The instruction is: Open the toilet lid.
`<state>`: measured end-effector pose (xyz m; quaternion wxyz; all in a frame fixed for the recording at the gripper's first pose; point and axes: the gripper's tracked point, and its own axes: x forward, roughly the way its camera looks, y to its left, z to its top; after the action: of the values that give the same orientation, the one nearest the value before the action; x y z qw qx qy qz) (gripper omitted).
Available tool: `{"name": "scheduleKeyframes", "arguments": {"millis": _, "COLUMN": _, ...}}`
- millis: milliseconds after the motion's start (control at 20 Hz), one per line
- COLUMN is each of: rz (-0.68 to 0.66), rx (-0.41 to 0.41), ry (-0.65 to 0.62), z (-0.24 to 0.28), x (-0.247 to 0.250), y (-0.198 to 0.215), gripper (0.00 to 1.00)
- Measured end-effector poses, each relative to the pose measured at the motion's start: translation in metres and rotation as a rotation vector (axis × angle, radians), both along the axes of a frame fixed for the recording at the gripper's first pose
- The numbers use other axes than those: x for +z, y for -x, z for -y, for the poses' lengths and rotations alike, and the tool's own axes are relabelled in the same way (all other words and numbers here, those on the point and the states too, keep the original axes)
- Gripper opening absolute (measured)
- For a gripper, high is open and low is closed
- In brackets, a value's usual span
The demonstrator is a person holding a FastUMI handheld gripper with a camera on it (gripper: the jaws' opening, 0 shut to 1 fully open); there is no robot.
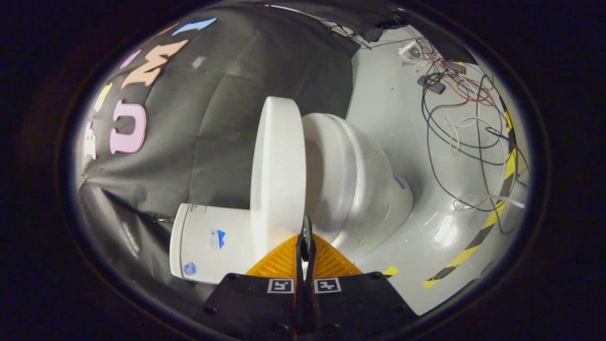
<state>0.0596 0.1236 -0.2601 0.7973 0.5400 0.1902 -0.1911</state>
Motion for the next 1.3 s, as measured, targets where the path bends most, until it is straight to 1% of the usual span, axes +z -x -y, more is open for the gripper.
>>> {"name": "scheduleKeyframes", "arguments": {"millis": 100, "rz": -0.004, "rx": 0.021, "ry": 0.037, "z": -0.003, "x": 0.010, "y": 0.000, "gripper": 0.01}}
{"name": "scheduleKeyframes", "arguments": {"millis": 500, "rz": 0.032, "rx": 0.025, "ry": 0.093, "z": -0.022, "x": 0.066, "y": -0.013, "gripper": 0.01}}
{"name": "scheduleKeyframes", "arguments": {"millis": 850, "rz": 0.036, "rx": 0.067, "ry": 0.184, "z": -0.047, "x": 0.108, "y": -0.027, "gripper": 0.01}}
{"name": "scheduleKeyframes", "arguments": {"millis": 1100, "rz": 0.000, "rx": 0.081, "ry": 0.272, "z": -0.058, "x": 0.119, "y": -0.031, "gripper": 0.01}}
{"name": "scheduleKeyframes", "arguments": {"millis": 1300, "rz": -0.006, "rx": 0.113, "ry": 0.343, "z": -0.063, "x": 0.129, "y": -0.034, "gripper": 0.01}}
